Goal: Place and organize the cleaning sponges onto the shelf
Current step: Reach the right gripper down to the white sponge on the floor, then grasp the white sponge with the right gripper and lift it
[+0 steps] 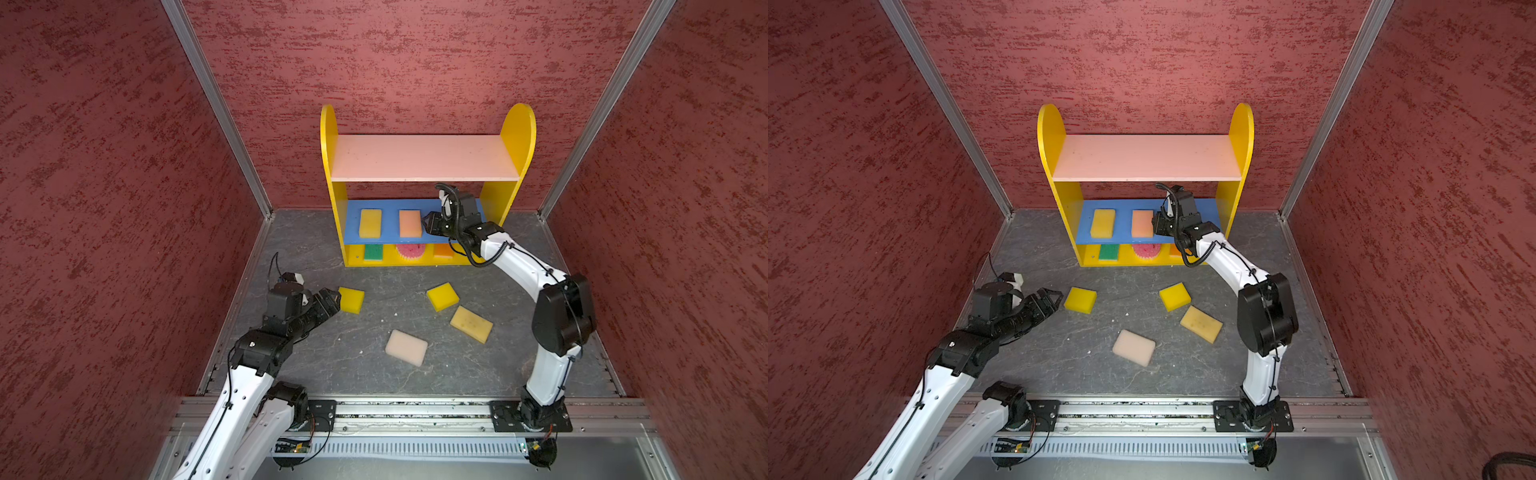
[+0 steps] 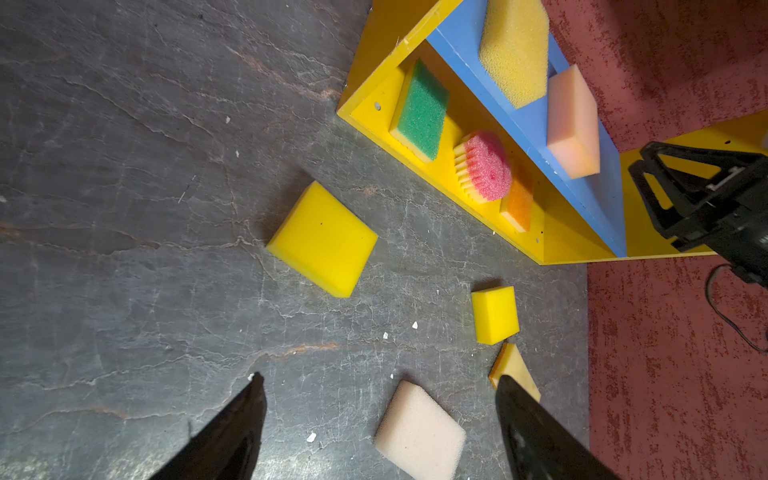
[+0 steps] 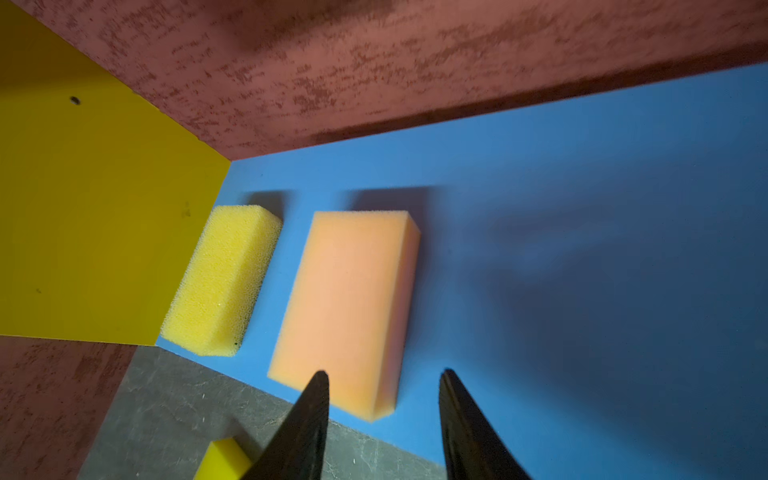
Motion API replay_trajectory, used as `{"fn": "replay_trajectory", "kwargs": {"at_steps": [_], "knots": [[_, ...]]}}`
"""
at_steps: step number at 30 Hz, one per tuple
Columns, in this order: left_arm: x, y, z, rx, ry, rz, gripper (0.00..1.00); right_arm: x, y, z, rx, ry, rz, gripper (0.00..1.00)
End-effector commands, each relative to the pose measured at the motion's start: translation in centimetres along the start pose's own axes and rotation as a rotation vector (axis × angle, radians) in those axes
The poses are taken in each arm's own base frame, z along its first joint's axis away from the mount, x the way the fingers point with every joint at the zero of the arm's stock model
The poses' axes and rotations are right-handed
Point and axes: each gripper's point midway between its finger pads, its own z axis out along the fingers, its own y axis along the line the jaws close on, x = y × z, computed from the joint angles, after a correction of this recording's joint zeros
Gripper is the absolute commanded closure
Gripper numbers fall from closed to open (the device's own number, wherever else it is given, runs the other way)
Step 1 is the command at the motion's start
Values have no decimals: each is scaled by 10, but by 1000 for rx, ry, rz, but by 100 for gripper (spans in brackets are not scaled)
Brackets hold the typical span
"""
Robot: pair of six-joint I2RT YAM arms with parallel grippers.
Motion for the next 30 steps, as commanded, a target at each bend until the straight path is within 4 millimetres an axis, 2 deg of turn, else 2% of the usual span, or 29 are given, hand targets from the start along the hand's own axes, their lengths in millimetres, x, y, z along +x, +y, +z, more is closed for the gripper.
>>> {"fn": "replay_trajectory", "kwargs": {"at_steps": [1,3,6,10,19,22,25,30], "knots": [[-12,-12,-8,34,-51,12,14,-2,14,-41,76,-74,-101,54],[-12,-12,-8,38,-52,17,14,10,25,-56,77,-85,-137,53],[-11,-13,-9,53,-59,15,14,39,46,-72,76,-76,-243,51],[-8,-11,-11,70,-66,16,13,99,56,-84,119,1,-404,48],[-2,-13,-4,78,-23,53,12,236,70,-106,-46,327,-443,37],[1,-12,-1,88,-16,51,11,275,77,-114,-97,427,-433,36],[5,-9,2,89,-4,41,11,304,77,-117,-125,495,-417,35],[12,-4,5,80,26,30,10,338,67,-109,-124,583,-431,34]]}}
